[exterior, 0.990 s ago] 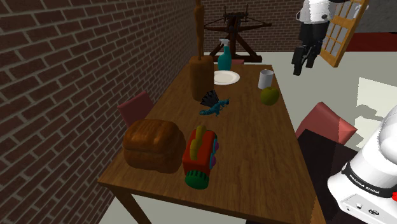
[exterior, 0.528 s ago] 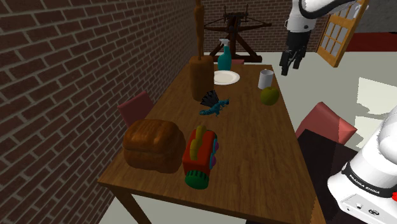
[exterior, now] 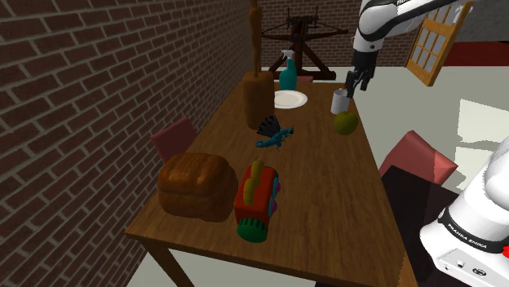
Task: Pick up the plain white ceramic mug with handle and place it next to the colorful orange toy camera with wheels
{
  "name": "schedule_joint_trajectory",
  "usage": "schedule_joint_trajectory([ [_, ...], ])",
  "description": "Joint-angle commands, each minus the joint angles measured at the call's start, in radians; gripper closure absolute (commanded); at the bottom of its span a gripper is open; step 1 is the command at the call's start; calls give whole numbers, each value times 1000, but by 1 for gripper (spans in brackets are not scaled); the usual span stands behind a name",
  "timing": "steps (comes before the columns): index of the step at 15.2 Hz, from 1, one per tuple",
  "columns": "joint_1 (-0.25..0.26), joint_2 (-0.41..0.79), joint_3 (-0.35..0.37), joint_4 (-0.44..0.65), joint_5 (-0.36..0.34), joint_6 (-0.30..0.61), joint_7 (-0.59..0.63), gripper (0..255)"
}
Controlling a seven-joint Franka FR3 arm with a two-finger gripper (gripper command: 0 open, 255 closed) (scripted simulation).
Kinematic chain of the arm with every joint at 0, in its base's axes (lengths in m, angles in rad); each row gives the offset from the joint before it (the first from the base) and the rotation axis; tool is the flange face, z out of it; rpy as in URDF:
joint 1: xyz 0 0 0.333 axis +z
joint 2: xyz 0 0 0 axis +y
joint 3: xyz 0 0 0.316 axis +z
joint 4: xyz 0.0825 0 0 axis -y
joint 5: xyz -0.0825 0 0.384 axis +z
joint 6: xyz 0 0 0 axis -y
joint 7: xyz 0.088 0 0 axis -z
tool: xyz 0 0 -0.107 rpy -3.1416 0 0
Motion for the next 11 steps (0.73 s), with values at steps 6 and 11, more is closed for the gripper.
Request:
schedule_joint_trajectory([
  [6,-20,261,-54,178,90,107,-122,0],
  [11,-59,454,-63,345,177,142,-208,0],
])
